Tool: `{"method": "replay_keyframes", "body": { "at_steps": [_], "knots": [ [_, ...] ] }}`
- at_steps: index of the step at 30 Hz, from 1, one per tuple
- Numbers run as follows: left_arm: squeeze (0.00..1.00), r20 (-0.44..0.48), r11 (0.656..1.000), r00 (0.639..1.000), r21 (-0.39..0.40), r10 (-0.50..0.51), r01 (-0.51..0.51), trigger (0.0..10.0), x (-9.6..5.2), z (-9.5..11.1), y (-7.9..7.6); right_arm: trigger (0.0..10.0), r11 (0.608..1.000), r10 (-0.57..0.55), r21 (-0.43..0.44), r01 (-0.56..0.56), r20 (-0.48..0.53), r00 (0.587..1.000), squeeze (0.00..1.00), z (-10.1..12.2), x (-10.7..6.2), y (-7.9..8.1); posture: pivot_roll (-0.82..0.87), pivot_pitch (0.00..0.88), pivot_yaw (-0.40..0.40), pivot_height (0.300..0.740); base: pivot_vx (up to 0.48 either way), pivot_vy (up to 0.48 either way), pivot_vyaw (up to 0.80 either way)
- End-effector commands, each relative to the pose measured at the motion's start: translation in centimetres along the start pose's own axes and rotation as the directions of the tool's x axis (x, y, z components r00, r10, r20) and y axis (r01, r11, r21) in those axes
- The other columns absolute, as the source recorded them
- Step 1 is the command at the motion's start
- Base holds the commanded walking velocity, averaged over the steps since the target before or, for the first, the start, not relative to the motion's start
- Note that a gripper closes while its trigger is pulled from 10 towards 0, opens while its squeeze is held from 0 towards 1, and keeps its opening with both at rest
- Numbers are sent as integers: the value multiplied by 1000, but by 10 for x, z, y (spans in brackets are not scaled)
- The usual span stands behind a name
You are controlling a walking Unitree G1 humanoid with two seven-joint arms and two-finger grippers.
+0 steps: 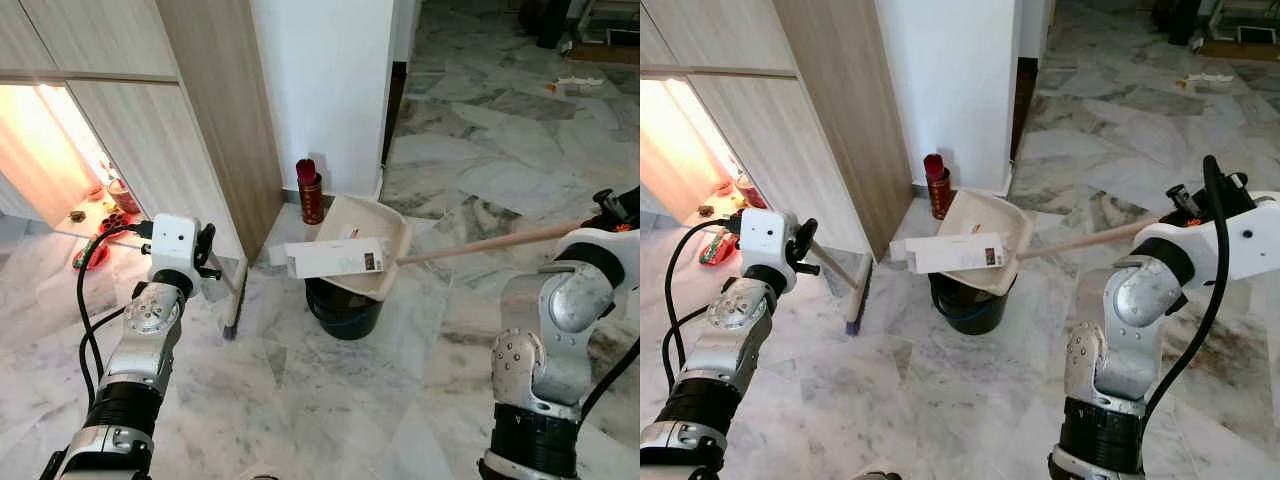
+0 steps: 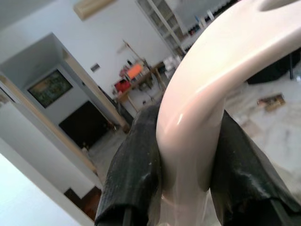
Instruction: Sweep floor
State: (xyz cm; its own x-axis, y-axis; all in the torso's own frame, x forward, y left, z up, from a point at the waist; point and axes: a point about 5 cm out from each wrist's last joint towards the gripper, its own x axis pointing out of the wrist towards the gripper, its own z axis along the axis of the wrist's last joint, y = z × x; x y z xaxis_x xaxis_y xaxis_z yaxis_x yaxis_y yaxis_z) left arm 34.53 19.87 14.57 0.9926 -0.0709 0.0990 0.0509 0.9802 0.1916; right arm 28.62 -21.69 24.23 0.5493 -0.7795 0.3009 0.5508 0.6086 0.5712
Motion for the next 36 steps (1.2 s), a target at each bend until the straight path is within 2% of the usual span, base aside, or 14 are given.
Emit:
{"method": "replay_keyframes", "body": {
  "at_steps": [1, 13, 19, 32, 34, 36],
  "knots": [
    [0, 82, 1000, 997, 4, 8, -8, 10000, 0, 13, 3, 10000, 996, 41, 72, -48, 103, 994, 0, 19, 3, 14, 94, 24, 64, 740, 0, 0, 0],
    [0, 102, 1000, 995, -26, -6, 9, 10000, -2, 14, -1, 10000, 990, 139, -13, -140, 218, 966, 0, 27, 0, 23, 94, 38, 57, 740, 0, 0, 0],
    [0, 110, 999, 994, -41, -10, 14, 10000, -4, 14, -2, 10000, 984, 179, -35, -176, 244, 953, 0, 29, -3, 27, 92, 50, 51, 740, 0, 0, 0],
    [0, 121, 998, 992, -60, -27, 35, 10000, -7, 14, -6, 10000, 976, 220, -72, -208, 266, 939, 0, 29, -8, 29, 91, 64, 49, 740, 0, 0, 0],
    [0, 117, 998, 993, -56, -34, 41, 10000, -7, 13, -7, 10000, 976, 215, -67, -205, 260, 941, 0, 28, -8, 28, 91, 64, 49, 740, 0, 0, 0],
    [0, 109, 998, 993, -46, -37, 42, 10000, -8, 12, -6, 10000, 983, 181, -30, -179, 206, 962, 0, 22, -8, 25, 91, 67, 49, 740, 0, 0, 0]
  ]
}}
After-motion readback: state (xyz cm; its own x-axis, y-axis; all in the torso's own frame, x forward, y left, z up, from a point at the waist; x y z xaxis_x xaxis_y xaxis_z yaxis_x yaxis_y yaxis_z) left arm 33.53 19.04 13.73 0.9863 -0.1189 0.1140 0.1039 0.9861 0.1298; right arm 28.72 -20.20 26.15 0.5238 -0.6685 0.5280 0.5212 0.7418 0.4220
